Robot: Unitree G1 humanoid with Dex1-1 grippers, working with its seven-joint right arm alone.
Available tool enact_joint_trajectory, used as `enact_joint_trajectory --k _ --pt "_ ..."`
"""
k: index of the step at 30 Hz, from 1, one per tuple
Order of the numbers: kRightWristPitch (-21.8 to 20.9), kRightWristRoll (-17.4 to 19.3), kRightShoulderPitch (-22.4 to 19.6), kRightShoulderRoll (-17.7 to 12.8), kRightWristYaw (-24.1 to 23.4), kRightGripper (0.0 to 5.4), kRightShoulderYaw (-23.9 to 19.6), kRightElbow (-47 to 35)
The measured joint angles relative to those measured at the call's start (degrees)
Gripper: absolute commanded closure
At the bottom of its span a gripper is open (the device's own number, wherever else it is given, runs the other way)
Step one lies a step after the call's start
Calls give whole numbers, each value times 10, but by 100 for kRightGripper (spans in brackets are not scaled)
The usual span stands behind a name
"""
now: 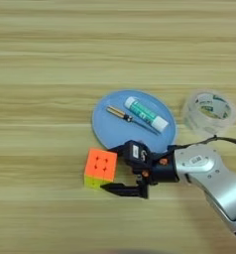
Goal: Move the objects on the table
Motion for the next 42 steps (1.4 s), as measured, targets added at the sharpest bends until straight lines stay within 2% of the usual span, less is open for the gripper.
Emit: enact_joint_trajectory --k 7,12,14,19,23,26,28,38,42 --pt "-1 1 0 1 9 7 0 0" --pt "4 7 0 7 8 3 -3 -1" --pt "23 23 1 17 7 3 -7 -14" --pt "50 28 11 29 -7 79 -1 -17" --pt "51 28 12 30 -7 122 1 -17" --pt "51 26 12 30 -7 186 3 -17" --pt "51 25 12 30 -7 206 3 -17" --pt "51 28 12 34 -9 207 -1 -17" --pt "59 54 2 48 -17 207 -29 -26"
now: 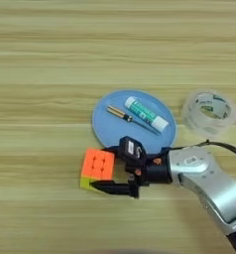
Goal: Move the objects on the table
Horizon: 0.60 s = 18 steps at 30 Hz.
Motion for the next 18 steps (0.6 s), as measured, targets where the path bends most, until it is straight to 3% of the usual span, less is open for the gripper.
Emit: enact_joint_trajectory --k 5,9,13,18 --pt "1 48 -28 31 -17 207 -58 -9" --pt "-5 75 -78 71 -72 207 -119 9" --pt "-19 69 -102 91 -125 207 -150 46" --pt "-34 24 -124 90 -169 207 -155 93"
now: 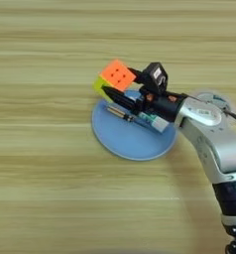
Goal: Move the objects on the table
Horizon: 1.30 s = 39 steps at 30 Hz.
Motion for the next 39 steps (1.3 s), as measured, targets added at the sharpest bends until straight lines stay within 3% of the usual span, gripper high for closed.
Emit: enact_joint_trajectory --k 3,8,25,32,39 --pt "-3 -39 -3 -7 -18 207 9 35" --pt "-1 -63 -3 -24 -8 207 28 39" --pt "53 -51 5 -68 59 207 28 25" --pt "50 -62 23 -71 73 207 54 53" --pt "20 -74 24 -70 81 208 70 93"
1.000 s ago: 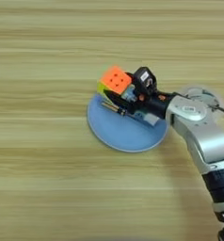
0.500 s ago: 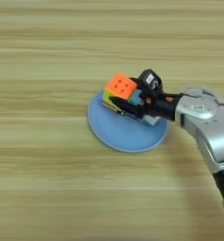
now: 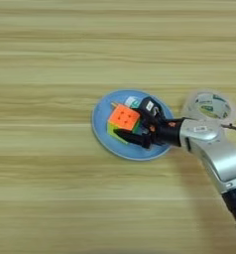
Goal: Move the objects on the table
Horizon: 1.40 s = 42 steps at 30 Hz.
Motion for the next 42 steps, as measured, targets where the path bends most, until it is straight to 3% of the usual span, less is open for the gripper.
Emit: enact_joint_trajectory --k 6,7,23,32,42 --pt "-18 0 -2 1 0 208 1 13" --pt "-19 0 -2 1 0 180 1 13" --pt "-23 -8 2 17 -2 6 -10 20" --pt "-47 18 0 37 -13 6 -46 3" --pt "-74 88 -17 69 -25 6 -103 -18"
